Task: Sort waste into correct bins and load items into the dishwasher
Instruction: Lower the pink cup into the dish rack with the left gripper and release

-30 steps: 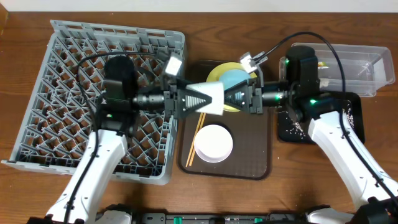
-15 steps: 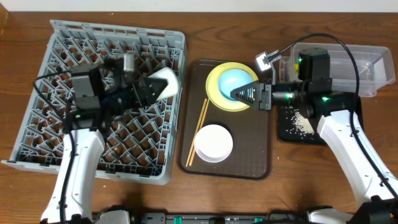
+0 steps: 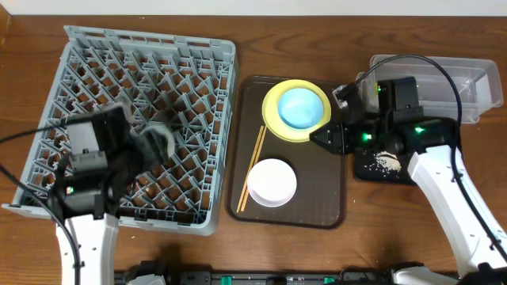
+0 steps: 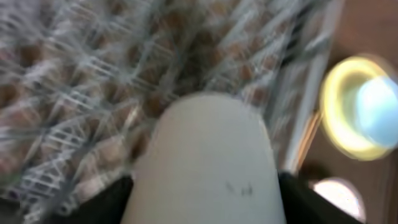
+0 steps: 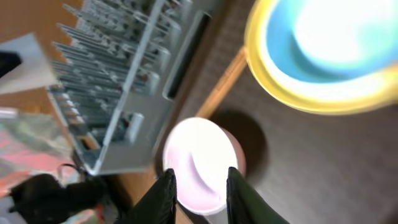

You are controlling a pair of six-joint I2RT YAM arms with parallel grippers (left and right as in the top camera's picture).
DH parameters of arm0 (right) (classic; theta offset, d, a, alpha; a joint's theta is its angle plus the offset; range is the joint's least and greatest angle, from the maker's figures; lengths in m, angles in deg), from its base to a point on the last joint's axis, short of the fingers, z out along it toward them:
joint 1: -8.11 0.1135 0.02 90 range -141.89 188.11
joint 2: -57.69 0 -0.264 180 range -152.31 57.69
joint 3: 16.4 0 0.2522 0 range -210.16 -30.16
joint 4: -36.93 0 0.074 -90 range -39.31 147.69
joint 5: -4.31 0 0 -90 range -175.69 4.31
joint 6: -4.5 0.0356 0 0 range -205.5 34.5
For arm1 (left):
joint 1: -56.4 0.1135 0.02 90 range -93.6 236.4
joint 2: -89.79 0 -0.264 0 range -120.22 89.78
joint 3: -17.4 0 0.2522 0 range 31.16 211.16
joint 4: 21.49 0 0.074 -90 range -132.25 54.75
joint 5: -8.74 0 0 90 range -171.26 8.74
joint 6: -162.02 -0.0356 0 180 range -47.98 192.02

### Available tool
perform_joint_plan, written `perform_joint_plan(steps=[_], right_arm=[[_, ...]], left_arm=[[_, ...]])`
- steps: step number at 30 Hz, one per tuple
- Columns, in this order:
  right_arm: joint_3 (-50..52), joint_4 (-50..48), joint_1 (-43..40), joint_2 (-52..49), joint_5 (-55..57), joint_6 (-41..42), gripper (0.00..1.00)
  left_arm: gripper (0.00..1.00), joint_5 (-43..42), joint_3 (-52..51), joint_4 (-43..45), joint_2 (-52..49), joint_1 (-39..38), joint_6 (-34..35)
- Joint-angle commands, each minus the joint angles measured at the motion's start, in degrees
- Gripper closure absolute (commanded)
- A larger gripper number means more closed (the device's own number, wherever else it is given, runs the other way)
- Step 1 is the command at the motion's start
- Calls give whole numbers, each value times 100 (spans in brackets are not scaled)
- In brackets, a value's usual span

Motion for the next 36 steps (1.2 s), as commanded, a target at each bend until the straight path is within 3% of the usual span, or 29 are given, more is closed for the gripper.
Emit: perform_joint_plan(steps=[1,18,23,26,31,34,36], right_arm=[[-109,264,-26,133,706,-236,75],[-109,704,-24,133,1172,-422,75],[-109,769,-26,133,1172,-422,72],[-109,774,-24,133,1169,-422,70],[-109,785,-33,146,1174,-424,55],[-116,791,-74,214,1172,-422,51],[-144,817,-155,315,1172,-422,43]], left_arm=[[70,1067,57,-420,-111,15,-31],[69,1093,57,-643,-1954,15,-31],[43,1093,57,-551,-2347,15,-33],[16,1093,57,-549,-2435,15,-33],[6,1093,120,-553,-2367,15,-33],[4,1093,361,-706,-2247,13,-33],[4,1058,568,-831,-2118,13,-28]])
